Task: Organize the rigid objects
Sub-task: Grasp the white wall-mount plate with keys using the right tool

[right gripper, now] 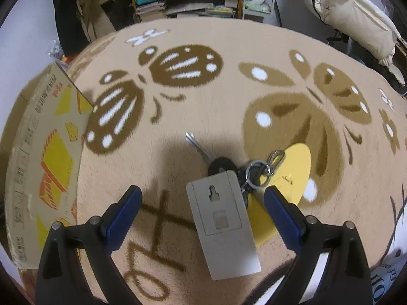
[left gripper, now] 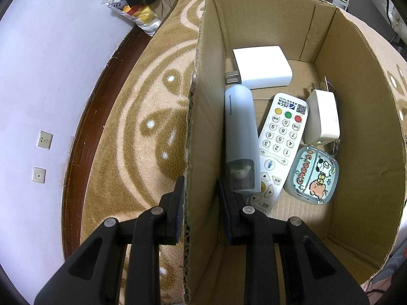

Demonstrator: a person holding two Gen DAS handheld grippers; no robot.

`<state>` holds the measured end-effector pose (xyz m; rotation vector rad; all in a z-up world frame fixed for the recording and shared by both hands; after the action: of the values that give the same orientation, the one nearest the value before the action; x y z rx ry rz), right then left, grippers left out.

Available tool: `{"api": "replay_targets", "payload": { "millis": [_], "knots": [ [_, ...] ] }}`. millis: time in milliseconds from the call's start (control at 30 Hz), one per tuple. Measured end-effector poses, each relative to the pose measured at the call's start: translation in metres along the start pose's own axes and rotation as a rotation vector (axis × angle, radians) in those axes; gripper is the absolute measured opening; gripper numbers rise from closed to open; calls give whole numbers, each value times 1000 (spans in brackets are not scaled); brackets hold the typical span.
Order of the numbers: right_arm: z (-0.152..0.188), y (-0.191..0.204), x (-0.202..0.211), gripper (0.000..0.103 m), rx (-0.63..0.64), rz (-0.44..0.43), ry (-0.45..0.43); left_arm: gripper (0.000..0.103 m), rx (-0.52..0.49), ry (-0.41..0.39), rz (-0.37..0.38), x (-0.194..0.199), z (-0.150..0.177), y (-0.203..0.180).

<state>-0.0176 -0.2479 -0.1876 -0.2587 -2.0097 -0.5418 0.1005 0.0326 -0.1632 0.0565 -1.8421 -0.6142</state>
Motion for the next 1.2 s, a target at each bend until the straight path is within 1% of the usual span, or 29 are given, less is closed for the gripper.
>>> {"api": "replay_targets", "payload": {
  "millis": [33,133,200,233,267,400,500,533,667,900,1100,1200],
  "knots": [
    [1,0,-3,100,-2,2,11,25,1,0,0,0,0,1],
    [6,-3,-11,94,-14,5,40,25,-3,-2,-5,0,0,1],
    [8,-5,-16,93,-26,11,56,25,-7,-4,-9,1,1,2],
    [9,-8,-18,90,-33,26,61,25,-9,-5,-11,1,1,2],
    [9,-9,-20,85,-35,29,62,25,-10,-5,-13,2,2,2],
    [8,-9,-23,78,-33,41,55,25,-13,-5,-16,2,3,1],
    [8,-7,-24,67,-22,50,53,25,-12,-5,-15,3,3,-1],
    [8,-8,-24,61,-18,54,54,25,-11,-5,-14,3,3,-1],
    [3,-2,-21,57,20,78,34,25,-12,-5,-15,3,4,-1],
    [2,7,-22,56,51,71,29,25,-17,-6,-22,3,3,-2],
    [0,13,-14,56,50,34,-11,25,-21,-7,-27,3,3,-3],
    [-1,19,-10,56,60,-2,-33,25,-25,-9,-34,4,2,-5]
  ]
}}
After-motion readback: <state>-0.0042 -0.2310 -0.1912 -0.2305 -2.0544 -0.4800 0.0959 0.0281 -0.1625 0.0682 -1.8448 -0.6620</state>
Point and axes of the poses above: each gripper's, at about its wrist camera, not at the fingertips, and x roughly against the way its jaws point, y to its left, z to its underside, the point moved 6 cm from there along -x, roughly the way its jaws point, and after that the axes turned 14 degrees about -z, right-handed, at the moved point
